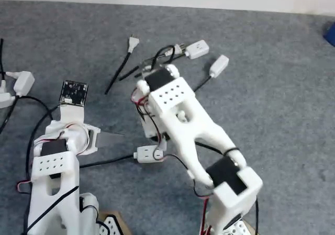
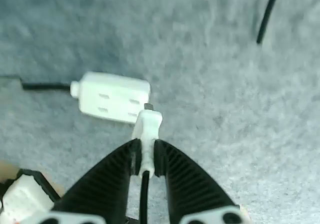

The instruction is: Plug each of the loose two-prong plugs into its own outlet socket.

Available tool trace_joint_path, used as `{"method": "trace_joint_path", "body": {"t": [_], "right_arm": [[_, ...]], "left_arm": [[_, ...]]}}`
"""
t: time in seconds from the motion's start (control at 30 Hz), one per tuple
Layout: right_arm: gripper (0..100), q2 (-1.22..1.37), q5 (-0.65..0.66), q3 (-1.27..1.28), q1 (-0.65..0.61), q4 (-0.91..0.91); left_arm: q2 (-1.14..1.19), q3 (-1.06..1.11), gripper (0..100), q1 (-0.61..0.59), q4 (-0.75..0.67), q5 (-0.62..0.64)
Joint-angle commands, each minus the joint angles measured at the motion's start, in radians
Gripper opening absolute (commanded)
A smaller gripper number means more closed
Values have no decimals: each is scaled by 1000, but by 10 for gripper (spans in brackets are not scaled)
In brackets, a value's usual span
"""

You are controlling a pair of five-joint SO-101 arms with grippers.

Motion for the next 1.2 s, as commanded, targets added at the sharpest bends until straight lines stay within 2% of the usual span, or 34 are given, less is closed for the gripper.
{"method": "trace_joint_path", "body": {"t": [0.0, 0.13, 0.37, 0.67, 1.17], "right_arm": [[5, -156, 9, 42, 5, -24], [5, -223, 9, 114, 8, -77], [5, -166, 8, 120, 1, -84], [5, -128, 20, 119, -102, -91], [5, -125, 46, 130, -68, -90]], "left_arm": [[-7, -10, 553, -7, -15, 2], [-5, -10, 553, -7, -15, 2], [-4, -8, 553, -5, -15, 2], [-4, -8, 553, -5, -15, 2], [-2, -7, 553, -5, -15, 2]]}}
